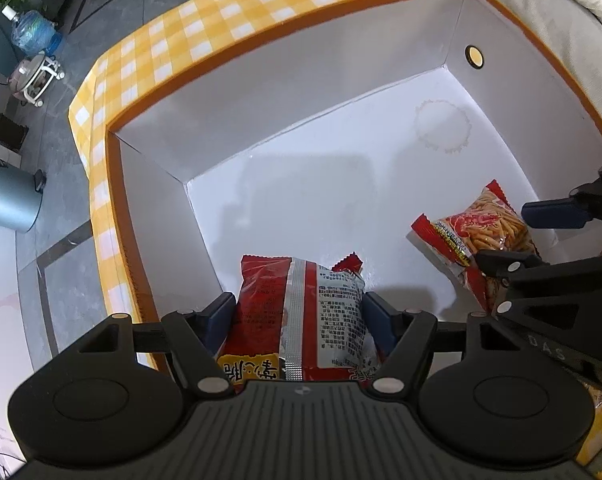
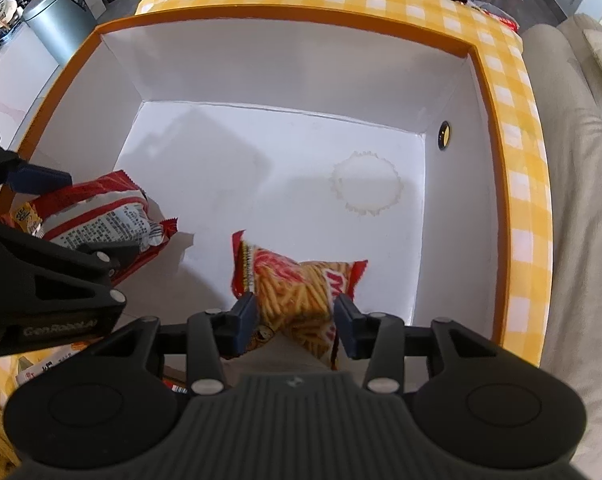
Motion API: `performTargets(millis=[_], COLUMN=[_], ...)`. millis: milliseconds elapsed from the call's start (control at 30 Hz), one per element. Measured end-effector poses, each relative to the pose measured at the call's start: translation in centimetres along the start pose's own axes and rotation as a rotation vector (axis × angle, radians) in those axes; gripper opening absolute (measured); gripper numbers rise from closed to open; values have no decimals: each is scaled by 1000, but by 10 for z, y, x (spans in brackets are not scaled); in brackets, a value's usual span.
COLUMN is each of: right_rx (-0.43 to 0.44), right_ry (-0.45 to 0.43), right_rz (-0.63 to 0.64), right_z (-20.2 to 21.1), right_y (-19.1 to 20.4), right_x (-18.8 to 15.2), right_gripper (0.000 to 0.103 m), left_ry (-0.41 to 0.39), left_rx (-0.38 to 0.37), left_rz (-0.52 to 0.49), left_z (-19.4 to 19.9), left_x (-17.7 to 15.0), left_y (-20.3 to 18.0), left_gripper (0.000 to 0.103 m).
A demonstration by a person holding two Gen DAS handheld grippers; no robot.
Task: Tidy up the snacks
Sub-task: 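Lower both bags into the box and open both tools, then withdraw both tools from the box back toward the snack pile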
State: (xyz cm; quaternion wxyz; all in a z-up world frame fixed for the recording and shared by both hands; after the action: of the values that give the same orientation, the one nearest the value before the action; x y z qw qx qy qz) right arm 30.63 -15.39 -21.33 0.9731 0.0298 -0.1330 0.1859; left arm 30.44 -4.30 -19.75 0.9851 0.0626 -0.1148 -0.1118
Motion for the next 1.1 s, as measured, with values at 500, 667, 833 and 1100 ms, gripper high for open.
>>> performTargets(millis=[500, 667, 833, 1100], right_rx=[-91, -111, -131, -115], right_ry=[-37, -85, -146, -227], right_rz=[6, 4, 3, -24], right_z=[22, 44, 73, 114], right_y=[-6, -3, 8, 38], right_x=[-2, -4, -12, -43], right_gripper=[69, 73, 75, 78], left_ry=[-30, -99, -176, -252], left_rx=[-19, -16, -19, -18], left_rz=[48, 85, 105, 122], left_z=[19, 43, 73, 111], left_x=[-6, -11, -24, -59], left_y=[9, 15, 19, 21], left_gripper=[87, 87, 87, 86])
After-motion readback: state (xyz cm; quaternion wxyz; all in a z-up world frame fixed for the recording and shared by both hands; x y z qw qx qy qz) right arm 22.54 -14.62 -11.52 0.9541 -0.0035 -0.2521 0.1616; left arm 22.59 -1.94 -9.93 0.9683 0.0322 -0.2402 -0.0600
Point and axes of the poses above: each gripper's, at about its wrist camera, not at the fingertips, and z roughly against the way its jaws point, y to its left, x to its top, the point moved 9 cm from there along -z, roughly the way its jaws point, and after that the axes turned 12 degrees about z, right-handed, at the moved point
